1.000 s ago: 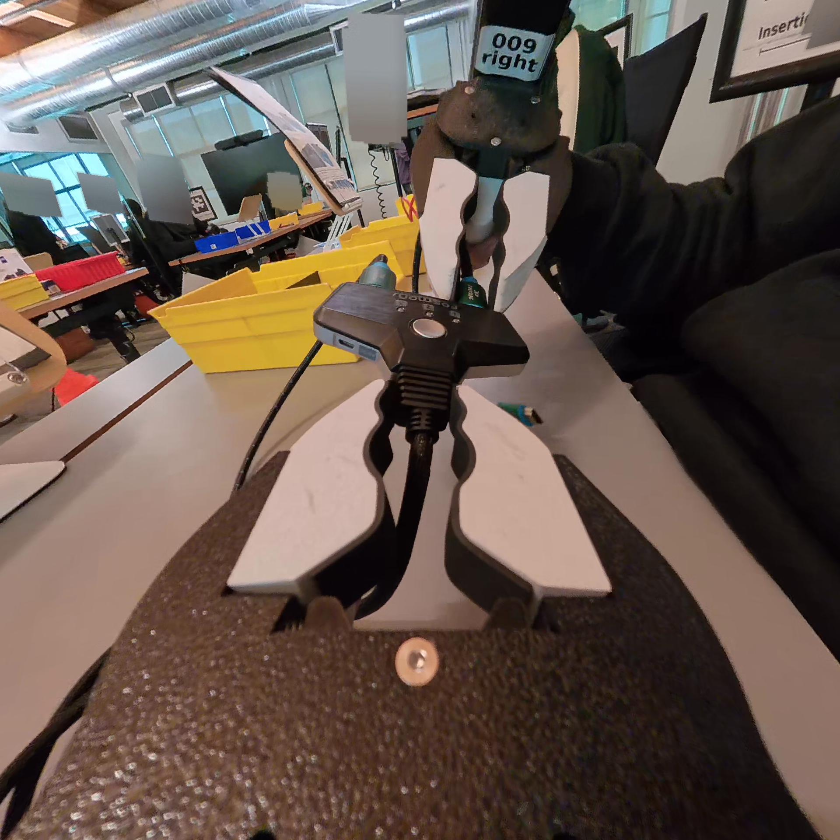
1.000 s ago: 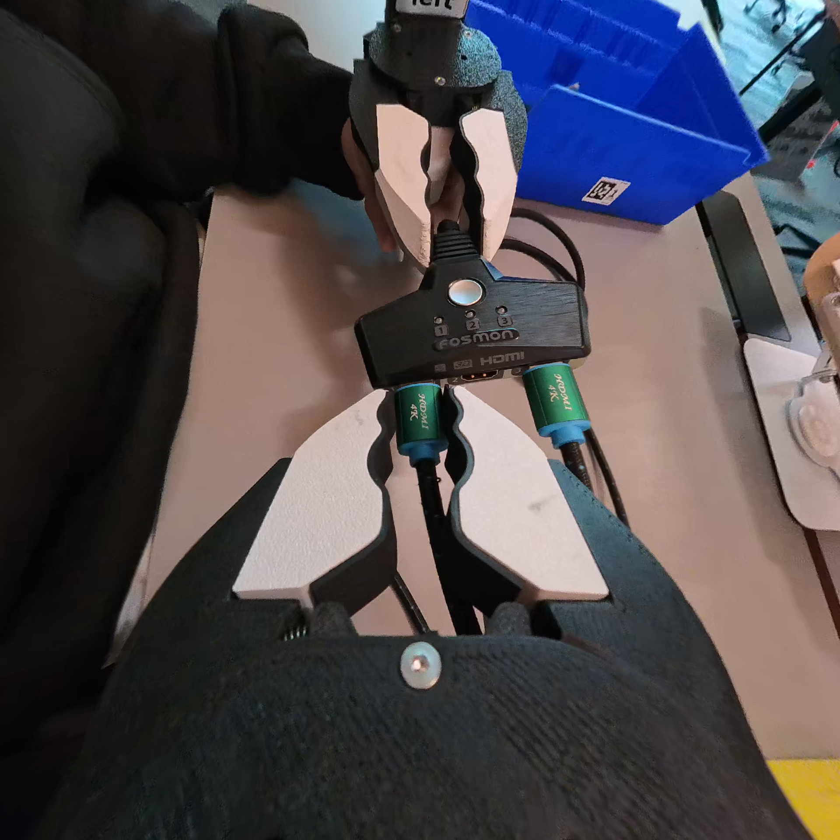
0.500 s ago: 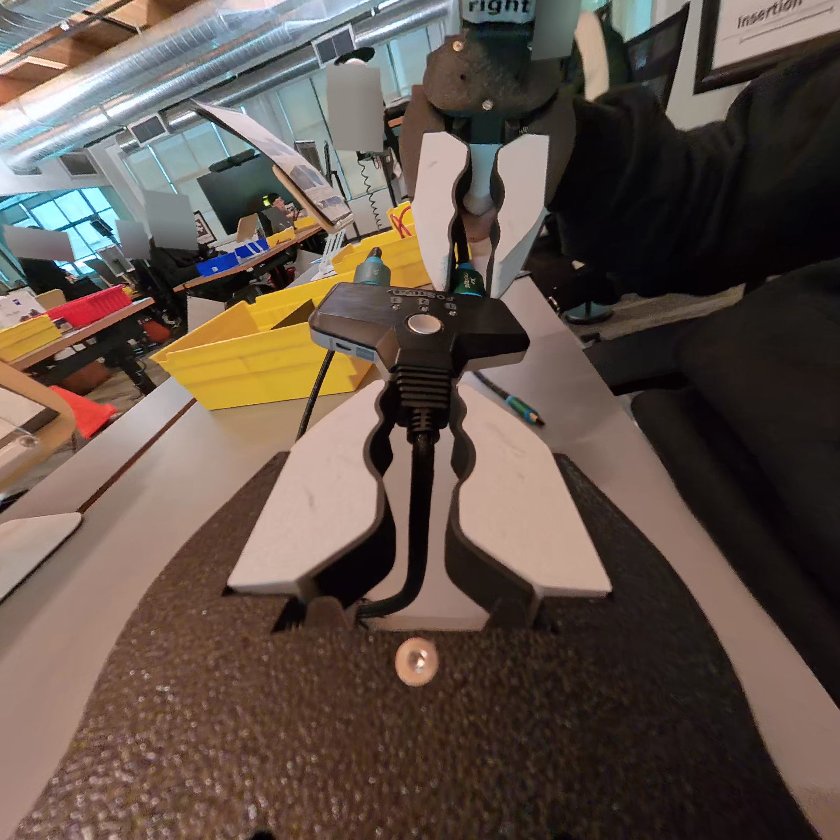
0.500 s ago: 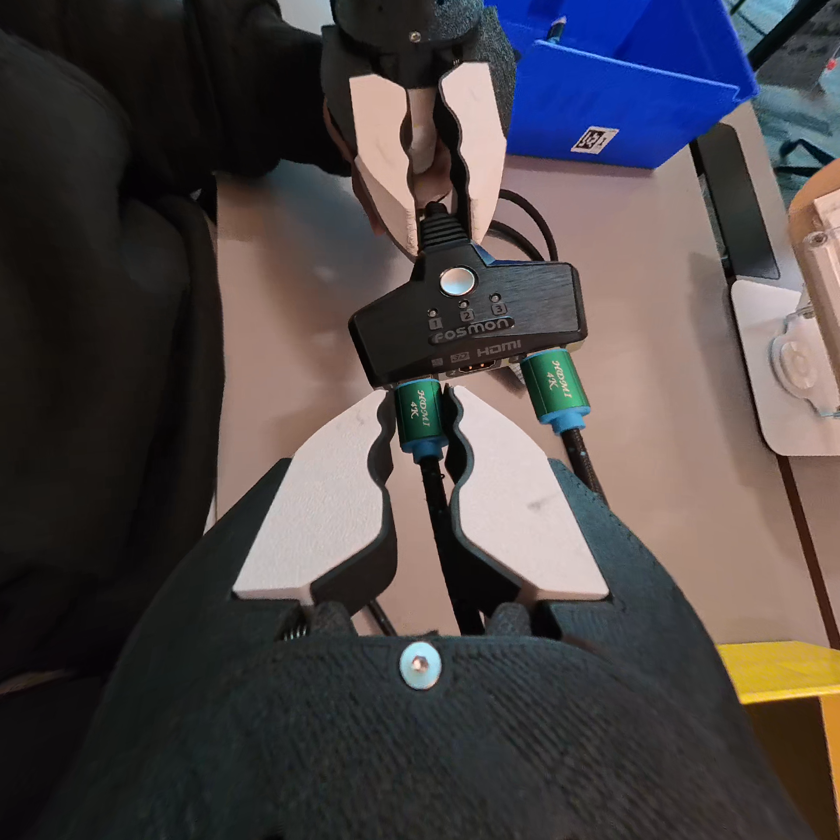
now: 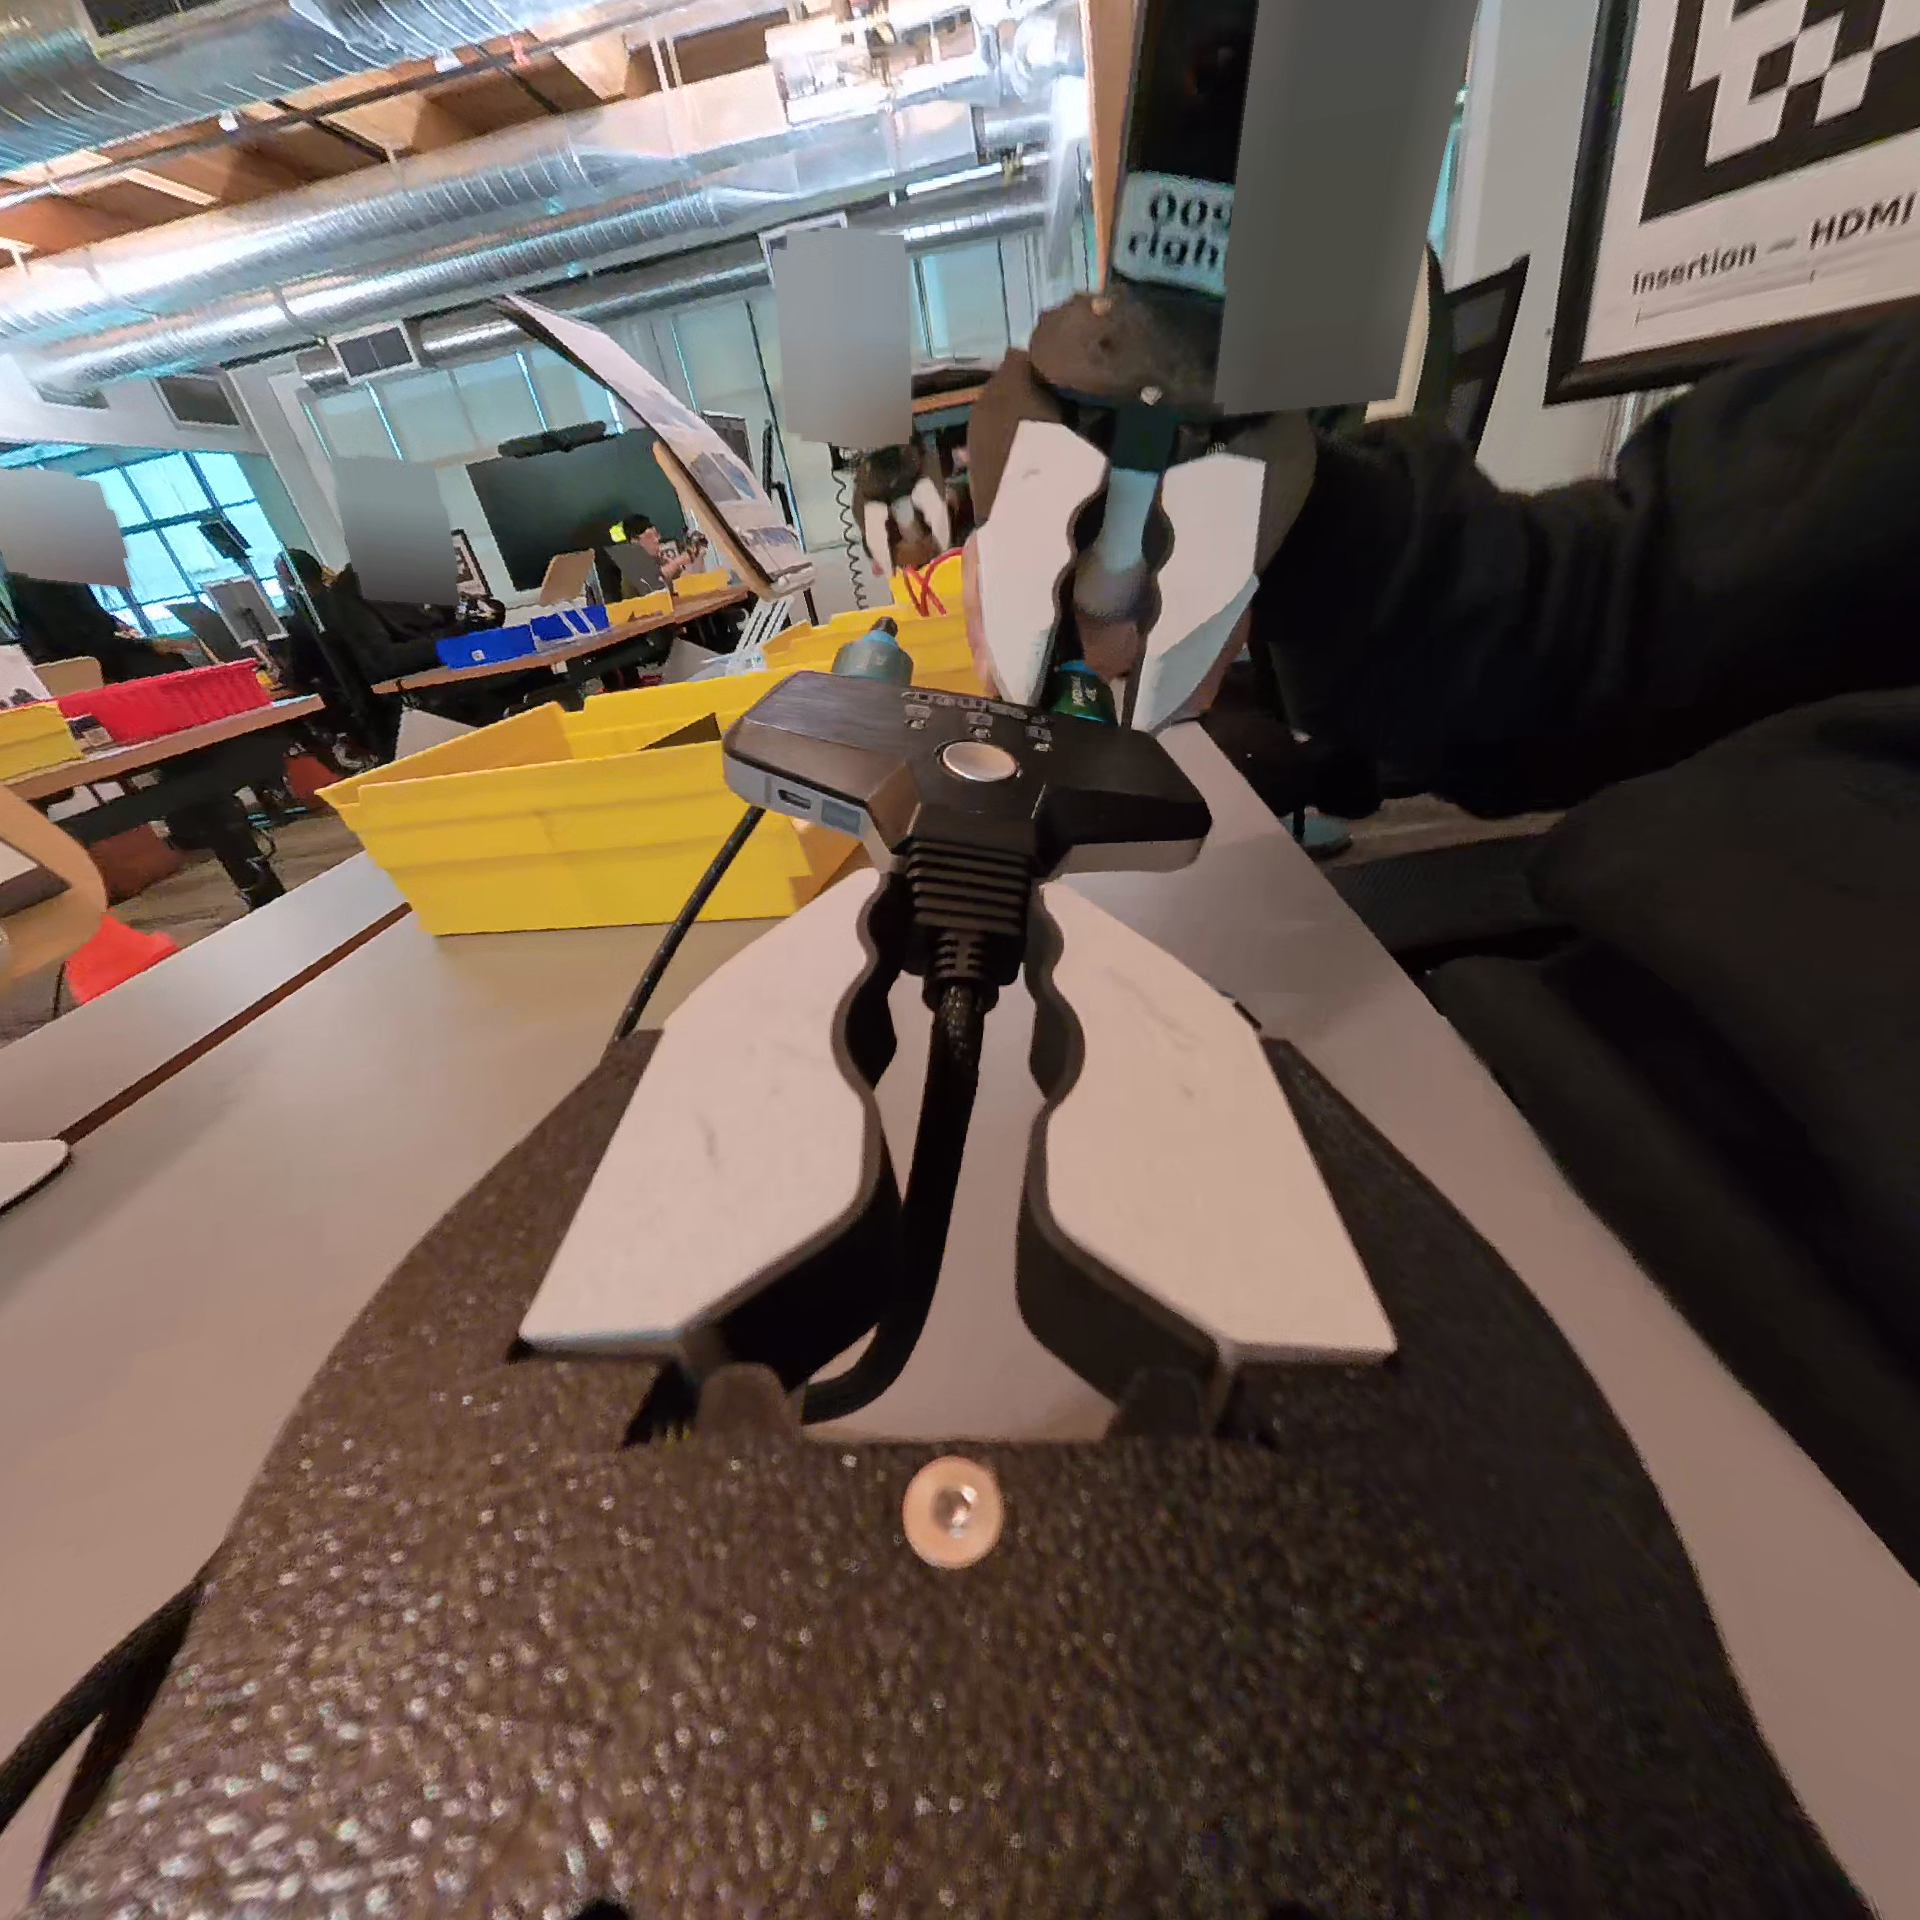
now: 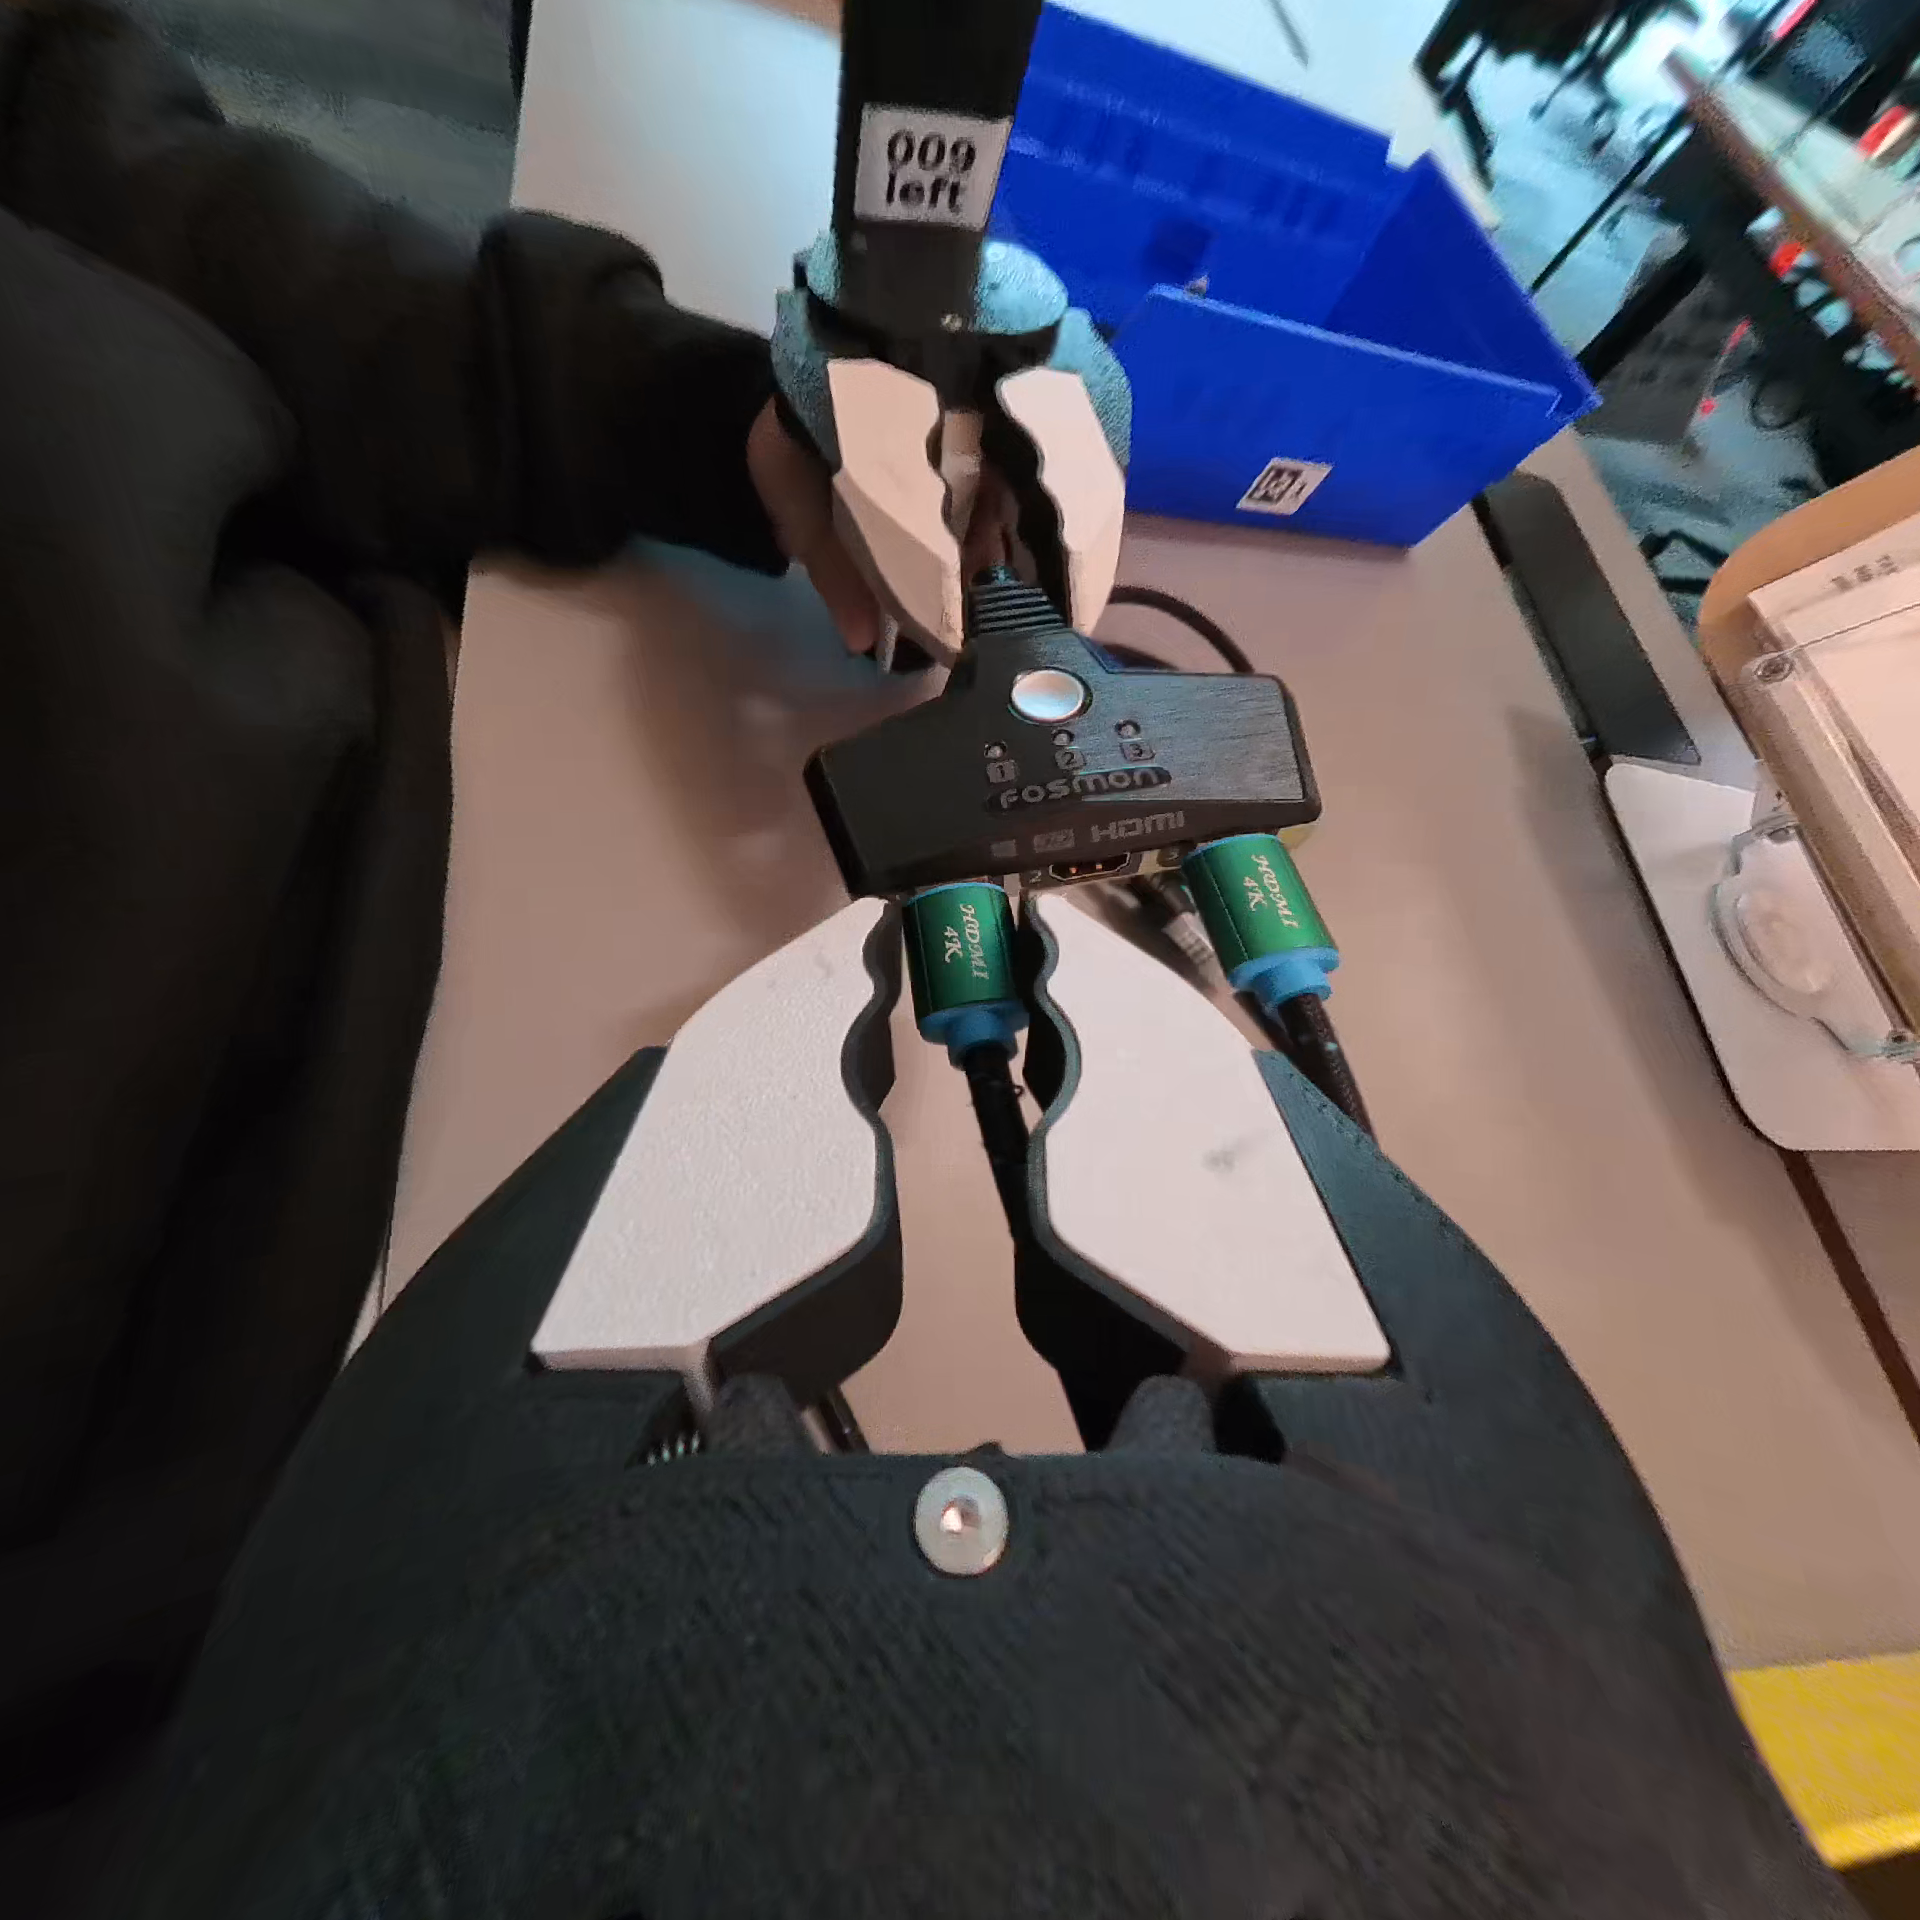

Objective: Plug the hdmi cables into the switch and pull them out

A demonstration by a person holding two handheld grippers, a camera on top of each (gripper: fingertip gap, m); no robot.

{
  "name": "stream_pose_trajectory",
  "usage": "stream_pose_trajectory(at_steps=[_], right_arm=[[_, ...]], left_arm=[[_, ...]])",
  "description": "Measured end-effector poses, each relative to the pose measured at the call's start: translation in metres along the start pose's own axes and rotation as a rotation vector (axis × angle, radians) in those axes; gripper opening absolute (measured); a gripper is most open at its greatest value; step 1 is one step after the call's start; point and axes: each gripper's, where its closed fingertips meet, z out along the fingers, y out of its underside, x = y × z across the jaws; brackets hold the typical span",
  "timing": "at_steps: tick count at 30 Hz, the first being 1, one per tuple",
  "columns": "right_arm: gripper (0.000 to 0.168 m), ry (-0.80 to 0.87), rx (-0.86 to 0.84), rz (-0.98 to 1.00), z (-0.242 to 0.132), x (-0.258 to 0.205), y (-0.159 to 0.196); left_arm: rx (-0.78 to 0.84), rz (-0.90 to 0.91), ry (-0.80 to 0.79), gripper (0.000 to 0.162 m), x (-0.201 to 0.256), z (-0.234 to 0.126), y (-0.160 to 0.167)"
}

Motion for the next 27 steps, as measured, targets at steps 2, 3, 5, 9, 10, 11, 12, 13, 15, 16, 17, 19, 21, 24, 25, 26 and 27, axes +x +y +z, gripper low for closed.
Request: stream_pose_trajectory(at_steps=[2,3,5,9,10,11,12,13,15,16,17,19,21,24,25,26,27], right_arm=[[0.021,0.008,0.022,0.045,0.003,-0.001,0.002],[0.021,0.019,0.029,0.046,0.004,-0.001,0.003],[0.021,0.052,0.034,0.017,0.006,-0.002,0.006],[0.03,0.07,-0.016,0.031,0.006,-0.008,0.006],[0.035,0.052,-0.043,0.064,0.006,-0.012,0.007],[0.037,0.039,-0.063,0.09,0.007,-0.013,0.007],[0.033,0.047,-0.064,0.1,0.009,-0.01,0.006],[0.033,0.043,-0.057,0.113,0.011,-0.009,0.007],[0.033,0.004,-0.038,0.161,0.014,-0.008,0.008],[0.033,-0.003,-0.025,0.163,0.015,-0.008,0.007],[0.032,-0.013,-0.029,0.161,0.015,-0.009,0.008],[0.032,-0.029,-0.057,0.14,0.015,-0.01,0.01],[0.03,-0.087,-0.037,0.126,0.011,-0.013,0.007],[0.028,-0.136,-0.008,0.144,0.008,-0.011,0.006],[0.028,-0.133,-0.004,0.141,0.008,-0.009,0.007],[0.028,-0.136,-0.007,0.149,0.009,-0.009,0.007],[0.021,-0.131,-0.014,0.159,0.009,-0.007,0.008]], left_arm=[[0.002,0.002,-0.003,0.022,0.0,-0.001,0.001],[-0.001,0.003,-0.003,0.022,0.0,-0.001,0.002],[-0.005,0.01,-0.004,0.022,0.0,-0.001,0.003],[-0.003,0.023,0.001,0.022,0.001,-0.001,0.003],[-0.005,0.025,0.003,0.022,0.001,-0.001,0.003],[-0.006,0.026,0.004,0.022,0.001,-0.001,0.003],[-0.003,0.025,0.004,0.022,0.002,-0.001,0.003],[0.001,0.023,-0.001,0.022,0.001,-0.001,0.002],[-0.004,0.022,-0.008,0.022,0.0,-0.002,0.003],[-0.001,0.021,-0.011,0.022,-0.001,-0.003,0.003],[0.002,0.021,-0.009,0.022,0.0,-0.003,0.002],[-0.005,0.029,-0.002,0.022,0.001,-0.003,0.003],[0.007,0.032,0.013,0.022,0.003,-0.003,0.001],[0.019,0.03,0.013,0.022,0.004,-0.001,-0.001],[0.019,0.027,0.008,0.022,0.003,-0.002,-0.001],[0.019,0.025,0.007,0.022,0.002,-0.002,0.0],[0.017,0.026,0.01,0.022,0.003,-0.002,0.0]])
